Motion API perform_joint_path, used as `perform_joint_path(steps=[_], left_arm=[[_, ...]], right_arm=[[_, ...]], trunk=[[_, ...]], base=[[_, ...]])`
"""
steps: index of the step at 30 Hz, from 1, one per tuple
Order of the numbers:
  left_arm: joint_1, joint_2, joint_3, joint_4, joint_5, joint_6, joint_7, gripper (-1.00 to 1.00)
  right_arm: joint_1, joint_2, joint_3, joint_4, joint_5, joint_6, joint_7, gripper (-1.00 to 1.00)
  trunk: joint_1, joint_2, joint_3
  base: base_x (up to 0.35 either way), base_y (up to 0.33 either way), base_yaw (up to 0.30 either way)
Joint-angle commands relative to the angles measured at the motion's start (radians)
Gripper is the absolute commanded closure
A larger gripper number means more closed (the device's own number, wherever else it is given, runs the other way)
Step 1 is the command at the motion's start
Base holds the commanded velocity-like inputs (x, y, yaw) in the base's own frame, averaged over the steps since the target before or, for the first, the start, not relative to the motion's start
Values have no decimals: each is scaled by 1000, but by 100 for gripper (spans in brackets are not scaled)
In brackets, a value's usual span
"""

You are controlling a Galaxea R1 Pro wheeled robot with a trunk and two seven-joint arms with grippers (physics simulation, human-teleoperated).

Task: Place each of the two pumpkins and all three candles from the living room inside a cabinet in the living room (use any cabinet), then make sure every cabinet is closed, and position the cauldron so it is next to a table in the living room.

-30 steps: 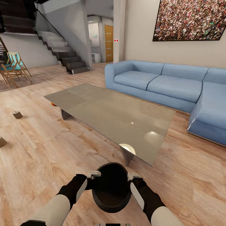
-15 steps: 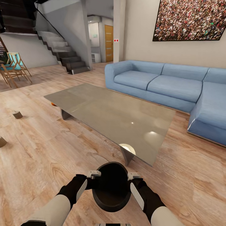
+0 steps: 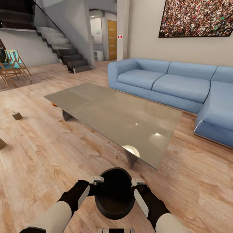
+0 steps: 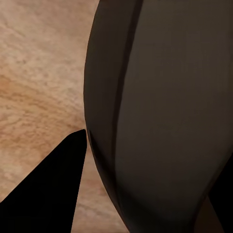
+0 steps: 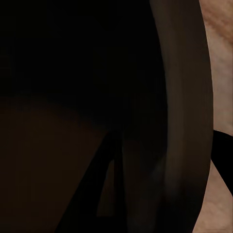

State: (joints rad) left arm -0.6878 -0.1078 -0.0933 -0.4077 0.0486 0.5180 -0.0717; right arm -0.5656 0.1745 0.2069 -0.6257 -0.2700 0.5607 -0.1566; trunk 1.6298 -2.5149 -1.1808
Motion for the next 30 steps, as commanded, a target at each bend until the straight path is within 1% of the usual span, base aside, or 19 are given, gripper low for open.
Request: perform_joint_path(steps=[1, 4, 12, 17, 30], left_arm=[[1, 2, -20, -2, 37, 7, -28, 100], [1, 2, -20, -2, 37, 7, -28, 100], [1, 2, -20, -2, 37, 6, -29, 100], [1, 2, -20, -3, 37, 5, -30, 100], [1, 2, -20, -3, 37, 6, -30, 100]], right_arm=[[-1, 0, -3, -22, -32, -1, -8, 100], [-1, 0, -3, -22, -32, -1, -8, 100], [0, 0, -4, -22, -32, 0, -8, 100], [-1, 0, -4, -22, -32, 0, -8, 100], [-1, 0, -4, -22, -32, 0, -8, 100]], trunk=[[0, 0, -1], [0, 0, 0], [0, 0, 3], [0, 0, 3], [0, 0, 3]], base=[[0, 0, 0], [0, 0, -68], [4, 0, -161], [120, 0, -21], [38, -8, -2]])
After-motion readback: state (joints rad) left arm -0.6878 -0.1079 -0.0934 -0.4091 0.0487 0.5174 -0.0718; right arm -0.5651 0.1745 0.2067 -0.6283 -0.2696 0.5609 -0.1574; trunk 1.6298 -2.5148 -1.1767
